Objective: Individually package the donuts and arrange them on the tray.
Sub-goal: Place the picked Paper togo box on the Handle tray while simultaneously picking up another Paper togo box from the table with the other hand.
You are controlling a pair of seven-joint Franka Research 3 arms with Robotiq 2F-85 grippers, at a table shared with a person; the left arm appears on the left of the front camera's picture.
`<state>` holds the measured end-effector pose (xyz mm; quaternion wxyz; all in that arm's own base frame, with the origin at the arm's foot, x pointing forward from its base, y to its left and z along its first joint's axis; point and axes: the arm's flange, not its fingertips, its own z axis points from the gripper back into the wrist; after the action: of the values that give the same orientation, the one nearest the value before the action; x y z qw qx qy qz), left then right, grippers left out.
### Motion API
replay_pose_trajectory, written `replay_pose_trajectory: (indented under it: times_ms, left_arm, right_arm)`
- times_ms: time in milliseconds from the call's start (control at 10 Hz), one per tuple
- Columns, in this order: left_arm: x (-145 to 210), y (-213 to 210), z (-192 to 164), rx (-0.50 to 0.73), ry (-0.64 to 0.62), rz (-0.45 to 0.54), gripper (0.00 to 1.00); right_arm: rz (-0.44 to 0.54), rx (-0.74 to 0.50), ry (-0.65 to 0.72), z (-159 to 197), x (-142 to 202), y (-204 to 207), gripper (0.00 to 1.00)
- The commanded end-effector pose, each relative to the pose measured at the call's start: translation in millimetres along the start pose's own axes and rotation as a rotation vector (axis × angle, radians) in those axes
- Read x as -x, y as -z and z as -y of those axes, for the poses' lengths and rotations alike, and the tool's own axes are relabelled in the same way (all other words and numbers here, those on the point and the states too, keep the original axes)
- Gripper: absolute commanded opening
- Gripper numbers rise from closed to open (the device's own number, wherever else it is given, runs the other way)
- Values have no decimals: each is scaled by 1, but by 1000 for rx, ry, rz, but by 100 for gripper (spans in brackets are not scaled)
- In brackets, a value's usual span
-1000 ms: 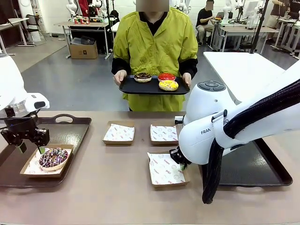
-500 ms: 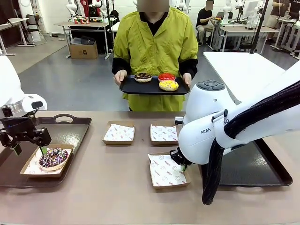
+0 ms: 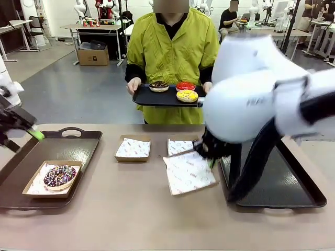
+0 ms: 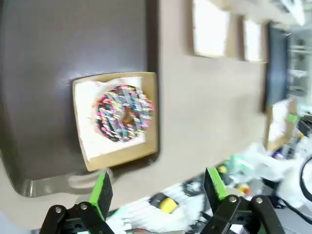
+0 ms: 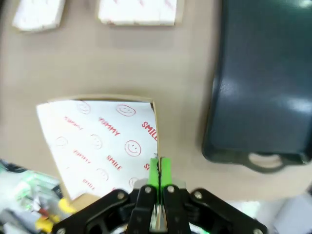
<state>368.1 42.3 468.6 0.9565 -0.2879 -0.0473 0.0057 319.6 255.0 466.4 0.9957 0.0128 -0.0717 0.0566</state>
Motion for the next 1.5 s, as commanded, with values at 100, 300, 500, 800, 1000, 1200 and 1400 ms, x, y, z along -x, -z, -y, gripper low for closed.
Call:
replay_pose_trajectory:
  times_ms: [100, 300, 500, 800, 1000, 1200, 1400]
  left_arm:
    - [11, -59, -50, 325, -84, 72, 98]
    - [26, -84, -93, 503, -141, 118, 98]
    - [40, -103, -139, 621, -193, 127, 98]
    - [59, -110, -196, 690, -275, 151, 98]
    - [69, -106, -207, 674, -310, 176, 98]
    - [70, -105, -199, 678, -294, 145, 98]
    - [70, -105, -199, 678, -294, 145, 98]
  right_arm:
    - [8, -25, 48, 4, -51, -59, 0]
    - [38, -58, 96, 4, -87, -84, 0]
    - [41, -60, 141, 4, -119, -89, 0]
    - [33, -63, 133, 7, -164, -69, 0]
    - [22, -59, 161, 11, -187, -47, 0]
    - [-21, -44, 135, 11, -194, -27, 0]
    - [-4, -79, 133, 17, -181, -38, 0]
